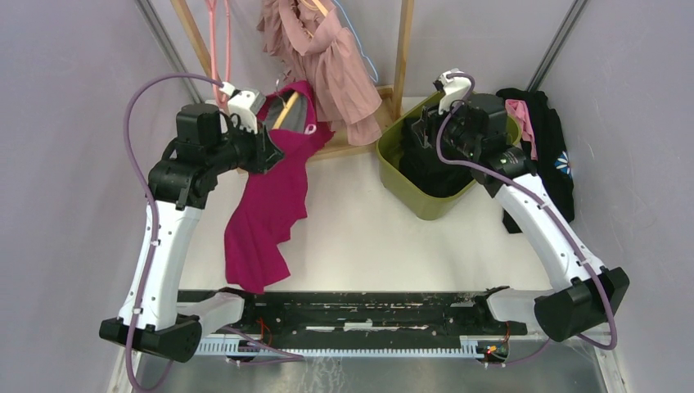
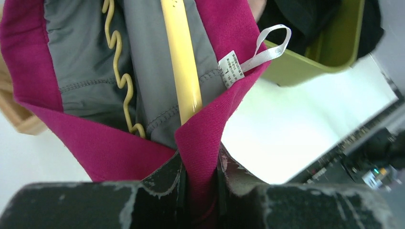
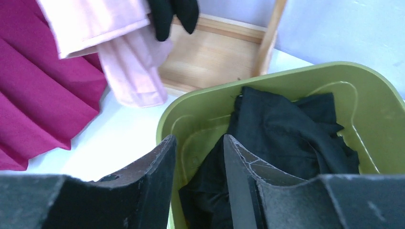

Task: Remove the skirt from the hanger
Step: Pick up the hanger from the clothesline.

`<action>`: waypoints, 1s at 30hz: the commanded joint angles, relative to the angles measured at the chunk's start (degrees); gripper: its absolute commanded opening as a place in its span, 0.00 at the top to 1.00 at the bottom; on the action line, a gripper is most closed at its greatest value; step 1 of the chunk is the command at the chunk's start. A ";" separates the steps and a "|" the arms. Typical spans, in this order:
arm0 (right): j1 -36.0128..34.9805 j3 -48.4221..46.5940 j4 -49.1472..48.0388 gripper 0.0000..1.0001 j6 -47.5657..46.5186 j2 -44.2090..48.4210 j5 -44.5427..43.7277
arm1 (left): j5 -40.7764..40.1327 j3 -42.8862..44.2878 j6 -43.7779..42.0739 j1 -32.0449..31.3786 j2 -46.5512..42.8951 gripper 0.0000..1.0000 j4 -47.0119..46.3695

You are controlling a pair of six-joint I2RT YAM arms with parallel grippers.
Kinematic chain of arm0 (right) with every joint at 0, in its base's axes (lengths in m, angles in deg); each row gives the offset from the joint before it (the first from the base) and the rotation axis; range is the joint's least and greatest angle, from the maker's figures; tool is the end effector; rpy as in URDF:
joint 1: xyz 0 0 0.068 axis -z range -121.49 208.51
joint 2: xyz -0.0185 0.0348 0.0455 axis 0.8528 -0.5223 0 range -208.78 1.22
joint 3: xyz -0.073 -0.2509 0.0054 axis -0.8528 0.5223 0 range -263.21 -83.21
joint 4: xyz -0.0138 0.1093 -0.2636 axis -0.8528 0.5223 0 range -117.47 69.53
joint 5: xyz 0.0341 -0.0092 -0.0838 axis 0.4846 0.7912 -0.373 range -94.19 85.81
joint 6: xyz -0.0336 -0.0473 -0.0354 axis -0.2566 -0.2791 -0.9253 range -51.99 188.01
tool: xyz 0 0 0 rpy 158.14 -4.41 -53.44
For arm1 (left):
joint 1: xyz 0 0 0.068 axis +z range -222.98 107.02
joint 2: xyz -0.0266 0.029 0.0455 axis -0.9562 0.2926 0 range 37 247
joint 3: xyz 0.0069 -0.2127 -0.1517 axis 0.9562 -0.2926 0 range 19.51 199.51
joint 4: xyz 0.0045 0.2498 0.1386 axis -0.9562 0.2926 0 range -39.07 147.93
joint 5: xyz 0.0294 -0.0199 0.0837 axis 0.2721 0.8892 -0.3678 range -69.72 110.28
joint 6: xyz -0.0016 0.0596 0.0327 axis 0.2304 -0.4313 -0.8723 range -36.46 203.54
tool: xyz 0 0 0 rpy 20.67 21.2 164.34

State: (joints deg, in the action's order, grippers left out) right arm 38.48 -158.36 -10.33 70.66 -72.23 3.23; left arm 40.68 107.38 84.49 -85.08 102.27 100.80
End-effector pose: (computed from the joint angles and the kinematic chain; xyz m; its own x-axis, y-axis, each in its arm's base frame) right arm 0.3175 0.1234 0.3891 -0.2711 -0.0499 -0.9613 -0.4445 0.8923 0.0790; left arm 0.2430 -0.0716 0.4445 -0.4563 0.0819 -0.8861 0.4918 0.8530 -0.1744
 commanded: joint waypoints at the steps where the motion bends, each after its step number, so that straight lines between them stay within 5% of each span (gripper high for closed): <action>1: -0.18 -3.73 2.89 0.51 -3.72 1.14 8.43 | 14.57 0.34 -5.13 -0.33 -4.58 0.97 -3.50; 10: -0.33 -11.33 12.60 0.51 -11.76 -0.71 23.48 | 37.48 0.67 -9.74 -1.40 -4.03 0.97 1.28; 16: -1.78 -12.18 14.54 0.51 -12.96 -0.49 24.29 | 35.09 3.62 -16.26 -1.79 -0.90 0.97 8.39; 30: -8.72 -18.66 19.10 0.52 -8.08 -1.79 26.03 | 39.11 1.35 -16.77 -1.94 -1.20 0.97 7.37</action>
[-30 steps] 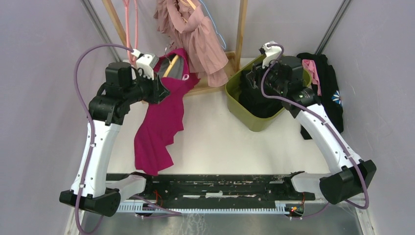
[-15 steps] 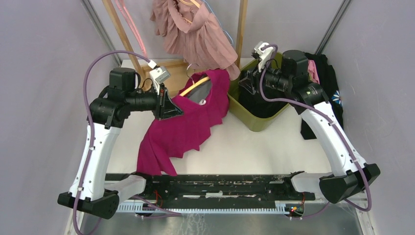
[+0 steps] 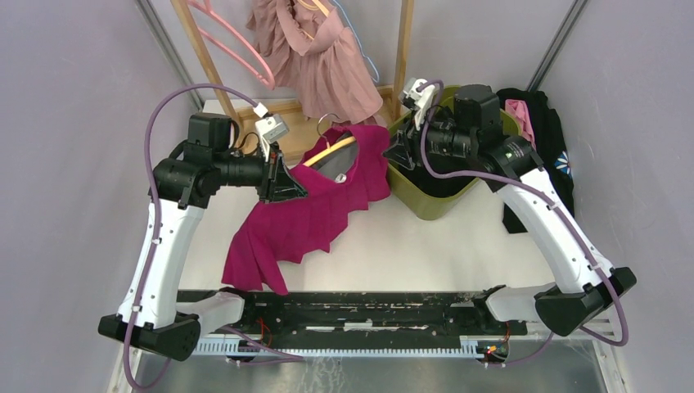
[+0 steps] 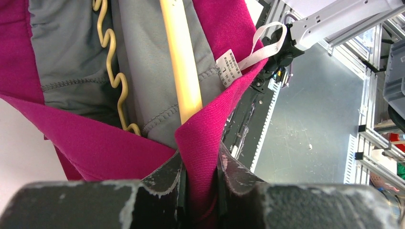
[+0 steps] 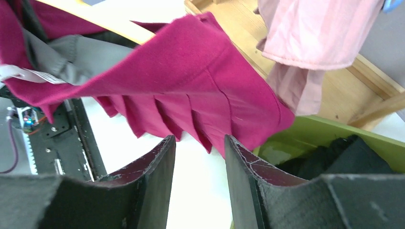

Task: Remove the skirt from the hanger
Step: Pick up the hanger from the clothesline, then remove the skirt from the hanger.

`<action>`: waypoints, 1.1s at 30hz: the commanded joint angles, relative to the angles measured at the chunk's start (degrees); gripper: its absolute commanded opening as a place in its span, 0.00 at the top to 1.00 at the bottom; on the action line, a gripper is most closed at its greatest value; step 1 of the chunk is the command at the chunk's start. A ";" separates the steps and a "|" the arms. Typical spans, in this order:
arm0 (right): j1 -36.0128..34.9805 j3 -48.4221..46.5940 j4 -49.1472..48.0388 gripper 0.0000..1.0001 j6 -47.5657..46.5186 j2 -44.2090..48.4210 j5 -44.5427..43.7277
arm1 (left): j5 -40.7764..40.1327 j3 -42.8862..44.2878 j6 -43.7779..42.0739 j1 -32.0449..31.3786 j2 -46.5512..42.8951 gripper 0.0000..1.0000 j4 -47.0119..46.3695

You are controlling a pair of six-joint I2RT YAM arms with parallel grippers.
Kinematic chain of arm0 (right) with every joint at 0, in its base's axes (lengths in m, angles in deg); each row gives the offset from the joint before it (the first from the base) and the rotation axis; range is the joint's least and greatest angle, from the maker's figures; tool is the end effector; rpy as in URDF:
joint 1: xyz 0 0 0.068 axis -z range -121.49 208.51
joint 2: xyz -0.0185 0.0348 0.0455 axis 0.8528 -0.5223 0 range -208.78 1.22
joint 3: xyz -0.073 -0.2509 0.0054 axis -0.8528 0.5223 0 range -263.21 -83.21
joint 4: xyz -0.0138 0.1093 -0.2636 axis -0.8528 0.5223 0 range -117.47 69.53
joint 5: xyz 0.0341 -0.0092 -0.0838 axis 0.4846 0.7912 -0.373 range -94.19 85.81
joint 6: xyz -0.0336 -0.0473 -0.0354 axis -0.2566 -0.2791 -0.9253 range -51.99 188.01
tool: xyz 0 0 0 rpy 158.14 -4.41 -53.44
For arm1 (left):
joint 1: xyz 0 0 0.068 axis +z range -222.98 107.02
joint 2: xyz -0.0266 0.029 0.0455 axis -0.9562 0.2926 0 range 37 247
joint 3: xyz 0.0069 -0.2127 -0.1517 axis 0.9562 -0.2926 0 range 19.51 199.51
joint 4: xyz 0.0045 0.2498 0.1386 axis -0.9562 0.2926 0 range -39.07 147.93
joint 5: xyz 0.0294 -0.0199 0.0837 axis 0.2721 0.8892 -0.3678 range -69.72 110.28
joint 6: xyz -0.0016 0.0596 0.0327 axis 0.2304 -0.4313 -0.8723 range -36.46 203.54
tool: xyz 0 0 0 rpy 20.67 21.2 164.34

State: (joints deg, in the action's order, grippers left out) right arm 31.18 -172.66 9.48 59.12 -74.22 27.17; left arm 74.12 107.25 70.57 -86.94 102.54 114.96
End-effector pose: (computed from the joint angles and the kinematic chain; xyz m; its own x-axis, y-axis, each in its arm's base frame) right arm 0.2675 0.1704 0.4343 -0.2158 -0.2600 -0.9412 -0.8615 0.5044 0.0582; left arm 0.2055 -0.0965 0.4300 -0.4678 0.2527 -0.8470 0.8529 0.3806 -0.3575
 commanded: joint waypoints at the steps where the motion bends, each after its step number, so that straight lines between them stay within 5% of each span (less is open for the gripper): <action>1: -1.86 -5.10 -1.21 0.52 4.87 0.24 1.81 | 5.20 1.05 -2.55 -0.13 -1.73 0.97 -7.15; 13: -9.83 -9.60 -8.82 0.54 17.47 -5.55 -5.37 | -1.87 -2.12 -0.88 -0.70 -1.27 0.97 -8.93; 33: -12.67 -10.79 -3.32 0.70 13.35 -10.84 -19.40 | -1.82 -1.11 0.09 -1.73 -2.25 0.97 -9.71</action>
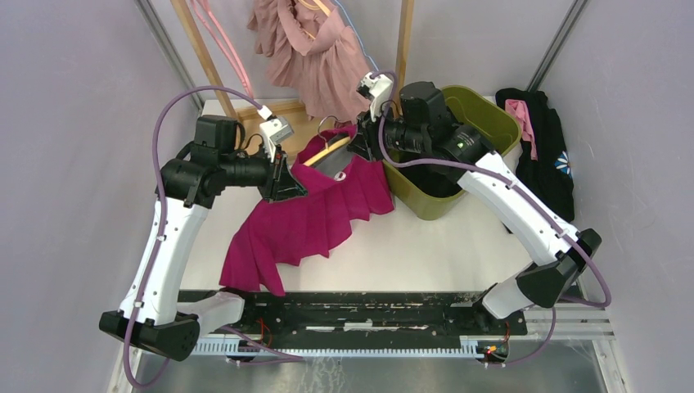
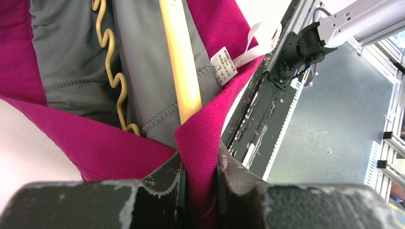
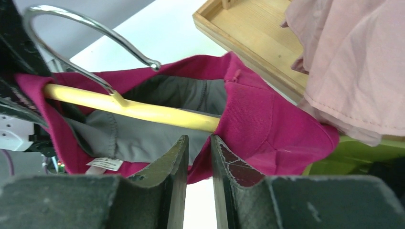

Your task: Remove the skirt from the hanger

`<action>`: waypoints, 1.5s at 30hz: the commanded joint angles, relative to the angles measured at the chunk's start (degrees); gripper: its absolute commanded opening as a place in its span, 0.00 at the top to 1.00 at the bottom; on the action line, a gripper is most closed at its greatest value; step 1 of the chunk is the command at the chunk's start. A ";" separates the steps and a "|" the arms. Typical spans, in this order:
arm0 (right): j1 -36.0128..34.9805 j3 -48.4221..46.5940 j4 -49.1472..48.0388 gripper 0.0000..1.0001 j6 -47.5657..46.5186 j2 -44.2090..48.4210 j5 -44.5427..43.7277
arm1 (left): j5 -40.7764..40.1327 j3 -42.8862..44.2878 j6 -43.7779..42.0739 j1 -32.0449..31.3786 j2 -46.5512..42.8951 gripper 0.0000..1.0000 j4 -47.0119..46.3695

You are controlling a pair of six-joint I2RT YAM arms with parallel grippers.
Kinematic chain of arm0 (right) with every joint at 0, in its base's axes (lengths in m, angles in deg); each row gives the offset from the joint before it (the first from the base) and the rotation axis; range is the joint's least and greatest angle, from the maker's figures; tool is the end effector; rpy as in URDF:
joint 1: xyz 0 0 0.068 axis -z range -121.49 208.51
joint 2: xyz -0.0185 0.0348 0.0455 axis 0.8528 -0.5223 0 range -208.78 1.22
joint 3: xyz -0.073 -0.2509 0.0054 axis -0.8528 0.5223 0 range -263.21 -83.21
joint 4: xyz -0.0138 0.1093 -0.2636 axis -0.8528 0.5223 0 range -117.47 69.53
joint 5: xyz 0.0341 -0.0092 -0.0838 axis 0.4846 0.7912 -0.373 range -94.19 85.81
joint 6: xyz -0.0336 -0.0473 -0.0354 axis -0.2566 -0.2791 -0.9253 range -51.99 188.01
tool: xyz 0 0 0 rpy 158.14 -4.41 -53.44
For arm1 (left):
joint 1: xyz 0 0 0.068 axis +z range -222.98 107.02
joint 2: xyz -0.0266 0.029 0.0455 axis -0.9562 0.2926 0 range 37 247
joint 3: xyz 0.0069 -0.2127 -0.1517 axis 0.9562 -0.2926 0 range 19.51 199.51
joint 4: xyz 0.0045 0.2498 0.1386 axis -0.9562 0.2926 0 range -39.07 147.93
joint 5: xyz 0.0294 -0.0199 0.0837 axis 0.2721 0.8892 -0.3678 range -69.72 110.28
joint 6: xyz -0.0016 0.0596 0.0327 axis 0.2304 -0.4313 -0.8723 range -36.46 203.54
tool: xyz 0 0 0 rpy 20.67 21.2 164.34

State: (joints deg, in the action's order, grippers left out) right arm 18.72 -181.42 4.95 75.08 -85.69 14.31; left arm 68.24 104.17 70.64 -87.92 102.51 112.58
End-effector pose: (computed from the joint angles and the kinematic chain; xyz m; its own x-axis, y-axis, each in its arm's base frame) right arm 0.2789 0.2550 0.4318 -0.3776 -0.1625 -0.9116 -0.7939 0.5635 0.2284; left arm 0.2147 -0.0993 0.4137 -0.4797 0.2827 -0.8307 0.8297 0.4543 -0.3245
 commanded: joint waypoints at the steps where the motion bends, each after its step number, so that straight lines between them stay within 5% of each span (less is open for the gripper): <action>1: -0.24 -1.83 1.28 0.71 -2.96 0.76 -7.30 | 4.10 1.93 0.02 -0.71 -2.31 0.97 -7.33; 8: -0.43 -3.36 2.07 0.99 -2.34 -0.90 -5.71 | 3.77 2.14 0.94 -0.84 -1.89 0.97 -8.18; 19: -11.20 -14.58 7.30 0.99 -2.64 -2.50 0.92 | 1.83 0.97 2.45 -0.84 1.15 0.97 -11.74; 26: -19.86 -16.02 11.10 0.99 -6.22 -3.89 -7.10 | 1.67 0.50 2.30 -0.93 2.79 0.97 -12.66; 27: -19.88 -15.37 11.58 0.95 -6.99 -3.51 -11.02 | 1.61 0.44 2.32 -0.81 2.78 0.97 -12.61; 30: -19.88 -11.08 10.12 0.62 -9.24 -0.45 -26.64 | 1.57 0.33 2.30 -0.87 2.20 0.97 -12.64; 36: -19.17 -6.68 6.82 0.71 -11.52 1.67 -43.50 | 1.76 0.13 2.42 -0.91 1.63 0.97 -12.61; 45: -16.42 -5.80 3.20 0.60 -10.29 0.78 -45.14 | 1.52 -0.68 2.36 -0.95 0.72 0.97 -12.52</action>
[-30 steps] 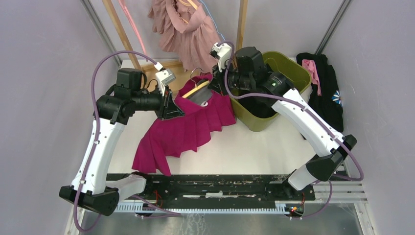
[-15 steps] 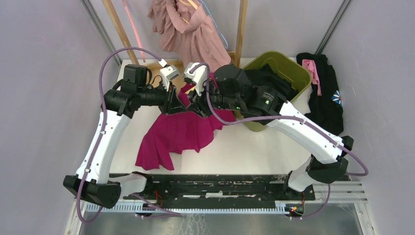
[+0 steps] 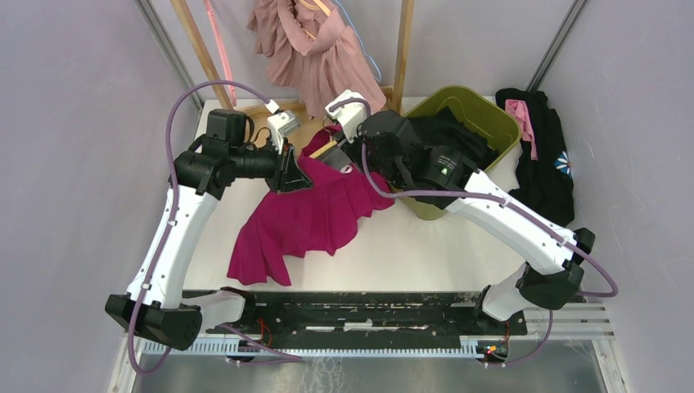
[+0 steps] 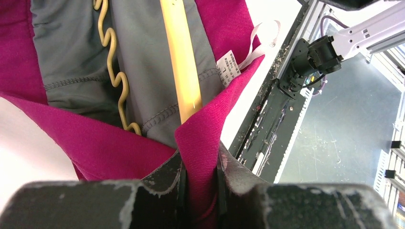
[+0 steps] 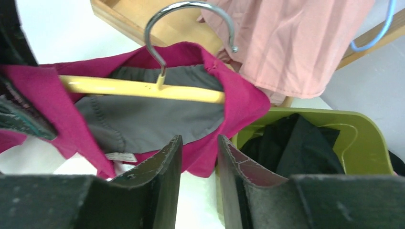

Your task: Remove the skirt from the hanger

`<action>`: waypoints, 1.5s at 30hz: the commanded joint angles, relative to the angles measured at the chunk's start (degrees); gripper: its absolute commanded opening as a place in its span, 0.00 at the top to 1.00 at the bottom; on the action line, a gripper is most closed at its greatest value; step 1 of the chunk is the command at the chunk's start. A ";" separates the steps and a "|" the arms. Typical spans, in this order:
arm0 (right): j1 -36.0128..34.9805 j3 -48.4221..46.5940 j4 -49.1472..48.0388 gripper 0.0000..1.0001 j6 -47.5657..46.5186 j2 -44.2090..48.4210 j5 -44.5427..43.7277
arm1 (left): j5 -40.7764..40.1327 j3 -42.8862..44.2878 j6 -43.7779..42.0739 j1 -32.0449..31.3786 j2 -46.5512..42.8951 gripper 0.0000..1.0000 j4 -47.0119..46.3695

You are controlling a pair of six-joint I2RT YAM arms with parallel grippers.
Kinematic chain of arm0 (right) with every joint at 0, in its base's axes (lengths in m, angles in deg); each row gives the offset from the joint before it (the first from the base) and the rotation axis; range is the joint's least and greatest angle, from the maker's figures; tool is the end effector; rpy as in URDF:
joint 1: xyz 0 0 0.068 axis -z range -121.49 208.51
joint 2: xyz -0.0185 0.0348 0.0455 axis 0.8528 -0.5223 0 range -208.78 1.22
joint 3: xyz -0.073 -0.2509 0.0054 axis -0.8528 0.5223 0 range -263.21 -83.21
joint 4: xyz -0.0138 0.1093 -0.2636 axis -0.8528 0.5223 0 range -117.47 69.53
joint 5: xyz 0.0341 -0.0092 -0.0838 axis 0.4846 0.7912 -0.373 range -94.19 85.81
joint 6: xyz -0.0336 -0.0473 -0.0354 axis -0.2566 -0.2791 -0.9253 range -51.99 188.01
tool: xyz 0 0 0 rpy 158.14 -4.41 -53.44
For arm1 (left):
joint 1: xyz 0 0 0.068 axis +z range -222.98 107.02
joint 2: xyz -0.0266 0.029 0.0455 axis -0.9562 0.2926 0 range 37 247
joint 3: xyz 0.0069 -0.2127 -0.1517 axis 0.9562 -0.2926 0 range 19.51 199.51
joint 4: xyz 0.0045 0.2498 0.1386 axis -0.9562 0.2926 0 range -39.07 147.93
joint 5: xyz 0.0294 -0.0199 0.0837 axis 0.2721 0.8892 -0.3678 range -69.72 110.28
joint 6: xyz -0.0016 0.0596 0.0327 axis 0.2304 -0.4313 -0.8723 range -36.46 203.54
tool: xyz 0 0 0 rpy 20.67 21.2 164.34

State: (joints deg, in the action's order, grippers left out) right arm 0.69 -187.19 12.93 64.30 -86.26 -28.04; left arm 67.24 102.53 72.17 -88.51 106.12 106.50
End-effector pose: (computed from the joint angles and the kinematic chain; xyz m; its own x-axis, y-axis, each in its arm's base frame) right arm 0.2128 0.2971 0.4496 -0.1781 -0.3939 -0.9017 -0.5900 0.7761 -0.2226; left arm 0.2414 -0.1085 0.3983 -0.4883 0.2753 -0.8281 0.8211 0.4664 -0.3291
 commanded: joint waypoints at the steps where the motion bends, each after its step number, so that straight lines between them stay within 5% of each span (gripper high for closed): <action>1: 2.25 -0.19 -4.61 0.58 0.83 1.09 -2.17 | 2.52 0.99 0.76 -0.32 -2.93 0.97 -6.39; 5: 5.36 0.73 -5.32 0.47 3.15 0.30 1.17 | 2.46 0.88 0.68 -0.32 -3.19 0.97 -6.37; 14: 10.61 3.56 -6.28 0.44 7.00 -2.82 10.96 | 2.07 0.82 0.87 -0.29 -4.06 0.97 -6.35; 25: 10.71 4.39 -6.87 0.33 7.23 1.80 10.94 | 1.93 0.91 0.88 -0.38 -3.47 0.97 -6.23; 40: 10.71 4.23 -9.05 0.32 9.26 -0.94 13.70 | 1.29 0.80 1.15 -0.72 -3.42 0.97 -6.22; 45: 10.75 3.63 -7.43 0.49 8.65 -3.90 9.90 | 1.12 0.94 1.29 -0.80 -3.98 0.97 -6.27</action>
State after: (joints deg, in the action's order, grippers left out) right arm 11.38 -182.71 6.42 72.70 -87.94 -14.62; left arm 66.60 101.90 72.19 -88.88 104.76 106.52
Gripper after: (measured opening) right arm 0.581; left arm 0.245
